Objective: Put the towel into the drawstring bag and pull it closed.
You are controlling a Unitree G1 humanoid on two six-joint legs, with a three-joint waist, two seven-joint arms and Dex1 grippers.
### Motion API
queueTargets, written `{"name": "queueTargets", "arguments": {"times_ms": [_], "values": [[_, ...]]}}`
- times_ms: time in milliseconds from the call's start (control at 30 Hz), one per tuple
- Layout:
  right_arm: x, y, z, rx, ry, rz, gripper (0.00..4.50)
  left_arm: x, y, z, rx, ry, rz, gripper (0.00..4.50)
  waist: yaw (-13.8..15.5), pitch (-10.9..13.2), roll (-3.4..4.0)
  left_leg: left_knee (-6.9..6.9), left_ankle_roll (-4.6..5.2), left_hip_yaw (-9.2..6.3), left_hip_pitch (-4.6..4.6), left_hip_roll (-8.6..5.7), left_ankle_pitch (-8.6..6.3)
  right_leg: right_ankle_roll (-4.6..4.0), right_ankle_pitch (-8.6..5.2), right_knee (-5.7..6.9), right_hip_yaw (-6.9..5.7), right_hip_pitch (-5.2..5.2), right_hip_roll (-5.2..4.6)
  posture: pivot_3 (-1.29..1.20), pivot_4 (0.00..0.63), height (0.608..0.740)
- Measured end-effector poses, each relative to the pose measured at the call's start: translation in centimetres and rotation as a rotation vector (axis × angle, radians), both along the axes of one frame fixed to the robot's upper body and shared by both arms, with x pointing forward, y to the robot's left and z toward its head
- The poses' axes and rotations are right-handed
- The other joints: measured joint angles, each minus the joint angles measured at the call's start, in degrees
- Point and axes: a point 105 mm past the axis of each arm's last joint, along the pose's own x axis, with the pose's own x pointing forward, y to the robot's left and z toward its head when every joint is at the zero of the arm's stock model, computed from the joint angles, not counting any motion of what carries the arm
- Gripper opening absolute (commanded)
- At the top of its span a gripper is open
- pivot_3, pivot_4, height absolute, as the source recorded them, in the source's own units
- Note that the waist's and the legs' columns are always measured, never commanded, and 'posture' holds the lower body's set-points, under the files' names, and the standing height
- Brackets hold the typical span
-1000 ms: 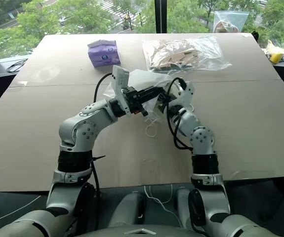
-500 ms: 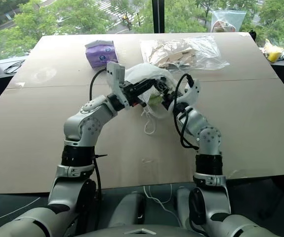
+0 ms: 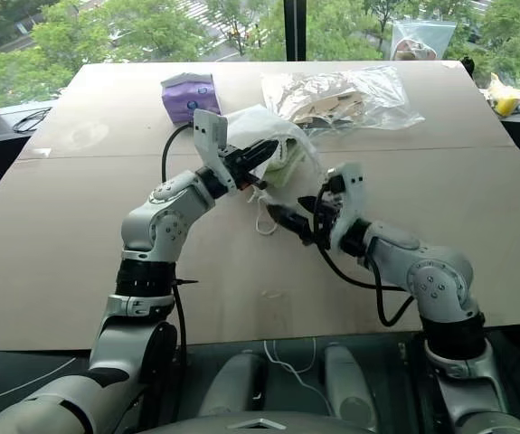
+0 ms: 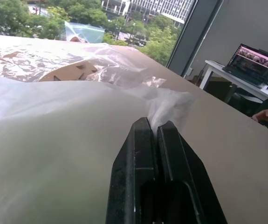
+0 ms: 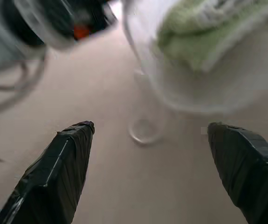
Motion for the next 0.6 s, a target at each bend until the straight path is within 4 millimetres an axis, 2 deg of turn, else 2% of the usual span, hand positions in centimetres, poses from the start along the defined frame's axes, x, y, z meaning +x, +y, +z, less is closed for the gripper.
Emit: {"name": "queueTargets", "arguments": {"times_ms": [67, 133, 233, 367, 433, 500, 567, 600], "values": [[1.6, -1.8, -1.2, -0.118, -0.05, -0.08, 4.18, 0.0, 0.0, 0.0, 0.001, 0.0, -0.001, 0.0, -0.06, 0.0, -0.01, 0.04, 0.0, 0.04, 0.01, 0.0, 0.01, 0.0, 0.01, 0.02, 0.05, 0.0, 0.01, 0.0, 0.15, 0.74], [2.8, -2.5, -2.1, -0.188, -0.091, -0.129, 4.18, 0.0, 0.0, 0.0, 0.001, 0.0, -0.002, 0.0, -0.2, 0.0, -0.01, 0.05, 0.0, 0.05, 0.04, 0.01, 0.01, 0.01, 0.01, 0.04, 0.08, 0.0, 0.04, 0.0, 0.15, 0.74], [5.0, -2.1, -2.6, -0.216, -0.159, -0.195, 4.18, 0.0, -0.1, 0.0, 0.0, 0.0, -0.004, 0.0, -0.33, 0.01, -0.01, 0.04, 0.0, 0.06, 0.0, 0.02, 0.01, 0.01, 0.03, 0.08, 0.11, -0.03, 0.04, 0.0, 0.15, 0.74], [6.9, -1.1, -2.3, -0.188, -0.226, -0.242, 4.18, 0.0, -0.1, 0.0, 0.001, 0.0, -0.003, 0.0, 0.1, 0.01, -0.01, 0.01, 0.0, 0.08, -0.05, -0.01, 0.0, -0.19, 0.17, 0.03, 0.12, -0.02, -0.02, 0.0, 0.15, 0.74], [8.5, -1.2, -2.2, -0.201, -0.259, -0.282, 4.18, 0.0, 0.1, -0.1, 0.003, 0.001, 0.003, 0.0, 0.32, 0.01, -0.02, 0.03, -0.01, 0.1, -0.06, -0.03, 0.0, -0.17, 0.19, 0.01, 0.13, -0.02, -0.04, 0.0, 0.15, 0.74], [10.1, -2.0, -1.9, -0.244, -0.302, -0.33, 3.65, -0.1, 0.0, -0.1, 0.003, 0.002, -0.001, 0.0, 0.53, 0.01, -0.02, 0.04, -0.01, 0.12, -0.05, -0.03, 0.01, -0.14, 0.21, 0.01, 0.15, -0.02, -0.04, 0.0, 0.15, 0.74], [11.1, -3.0, -1.5, -0.275, -0.341, -0.381, 2.85, 0.0, 0.2, -0.3, 0.006, 0.004, 0.003, 0.0, 0.81, 0.01, -0.02, 0.03, -0.01, 0.1, -0.04, -0.03, 0.01, -0.14, 0.21, 0.02, 0.14, -0.02, -0.03, 0.0, 0.15, 0.74], [11.4, -3.4, -1.4, -0.274, -0.353, -0.407, 2.27, 0.0, 0.3, -0.3, 0.008, 0.004, 0.008, 0.0, 0.82, 0.01, -0.02, 0.02, -0.01, 0.09, -0.04, -0.03, 0.01, -0.14, 0.21, 0.01, 0.13, -0.02, -0.03, 0.0, 0.15, 0.74]]}}
